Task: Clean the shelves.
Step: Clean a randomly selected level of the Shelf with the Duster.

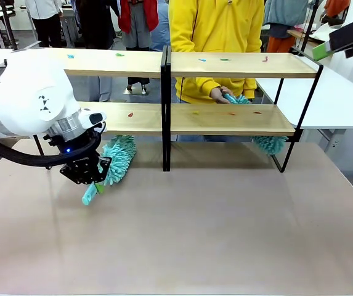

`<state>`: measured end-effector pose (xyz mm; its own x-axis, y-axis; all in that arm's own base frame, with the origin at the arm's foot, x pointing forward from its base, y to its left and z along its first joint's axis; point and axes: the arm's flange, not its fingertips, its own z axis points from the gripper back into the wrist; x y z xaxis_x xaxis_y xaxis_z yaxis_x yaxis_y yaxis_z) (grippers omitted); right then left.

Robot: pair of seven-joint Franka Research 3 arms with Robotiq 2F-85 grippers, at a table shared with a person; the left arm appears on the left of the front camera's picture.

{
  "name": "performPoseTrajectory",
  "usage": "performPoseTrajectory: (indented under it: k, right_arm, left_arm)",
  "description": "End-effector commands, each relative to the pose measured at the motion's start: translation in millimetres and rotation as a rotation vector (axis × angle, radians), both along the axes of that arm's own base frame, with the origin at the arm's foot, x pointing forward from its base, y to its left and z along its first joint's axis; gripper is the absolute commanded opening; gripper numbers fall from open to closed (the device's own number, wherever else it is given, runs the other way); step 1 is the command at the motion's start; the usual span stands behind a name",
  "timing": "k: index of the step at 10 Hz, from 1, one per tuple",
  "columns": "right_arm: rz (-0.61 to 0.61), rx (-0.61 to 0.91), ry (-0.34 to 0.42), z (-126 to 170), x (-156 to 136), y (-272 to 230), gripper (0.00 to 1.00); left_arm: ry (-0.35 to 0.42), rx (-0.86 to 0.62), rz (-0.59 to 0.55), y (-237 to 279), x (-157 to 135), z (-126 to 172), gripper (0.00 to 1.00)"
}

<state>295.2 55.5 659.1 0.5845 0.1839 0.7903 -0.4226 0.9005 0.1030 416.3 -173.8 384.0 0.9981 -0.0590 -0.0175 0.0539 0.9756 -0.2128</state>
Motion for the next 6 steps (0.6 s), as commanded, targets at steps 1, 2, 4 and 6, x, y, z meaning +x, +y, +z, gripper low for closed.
performPoseTrajectory:
  k: [1,2,4,6]
  right_arm:
    - [0.001,0.006,0.001,0,1,-1,1.00]
    - [0.001,0.006,0.001,0,1,-1,1.00]
    - [0.001,0.006,0.001,0,1,-1,1.00]
    - [0.001,0.006,0.001,0,1,-1,1.00]
  left_arm:
    - [0.010,0.016,0.057,19,-9,3,0.13]
    - [0.013,0.008,0.092,32,-9,1,0.13]
    - [0.025,-0.010,0.159,52,-8,-2,0.13]
    - [0.040,-0.027,0.212,65,-12,-4,0.13]
